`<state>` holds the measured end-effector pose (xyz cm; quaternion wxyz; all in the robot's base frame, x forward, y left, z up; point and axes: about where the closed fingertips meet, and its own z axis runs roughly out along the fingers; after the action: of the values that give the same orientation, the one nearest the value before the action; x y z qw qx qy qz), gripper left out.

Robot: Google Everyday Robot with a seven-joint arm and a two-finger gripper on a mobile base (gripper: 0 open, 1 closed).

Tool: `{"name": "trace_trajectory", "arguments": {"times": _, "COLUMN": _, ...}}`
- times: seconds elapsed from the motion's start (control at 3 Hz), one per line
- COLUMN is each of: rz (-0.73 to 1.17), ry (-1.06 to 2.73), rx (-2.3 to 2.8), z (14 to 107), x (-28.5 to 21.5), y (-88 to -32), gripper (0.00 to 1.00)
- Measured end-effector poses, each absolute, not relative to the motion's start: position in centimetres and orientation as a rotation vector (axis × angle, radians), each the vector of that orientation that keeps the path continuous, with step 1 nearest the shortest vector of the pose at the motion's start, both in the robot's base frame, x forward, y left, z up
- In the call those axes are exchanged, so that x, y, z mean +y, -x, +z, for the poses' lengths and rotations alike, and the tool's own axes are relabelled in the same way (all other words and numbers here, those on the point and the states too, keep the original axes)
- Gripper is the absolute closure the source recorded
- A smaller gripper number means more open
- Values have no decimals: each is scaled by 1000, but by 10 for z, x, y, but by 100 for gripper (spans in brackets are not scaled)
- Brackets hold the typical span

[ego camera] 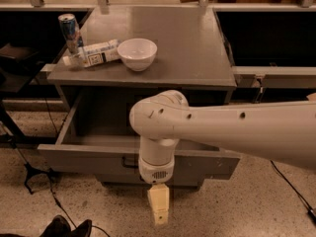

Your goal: Open top drawer

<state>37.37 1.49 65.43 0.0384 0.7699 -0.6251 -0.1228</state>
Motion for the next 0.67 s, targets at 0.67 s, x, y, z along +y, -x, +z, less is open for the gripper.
{"name": "trace_trajectory", "arguments": {"times": 0.67, "rz": -386, "ry": -2378, "rx": -2174, "z": 687, "x": 0, "y": -369, "gripper": 0}}
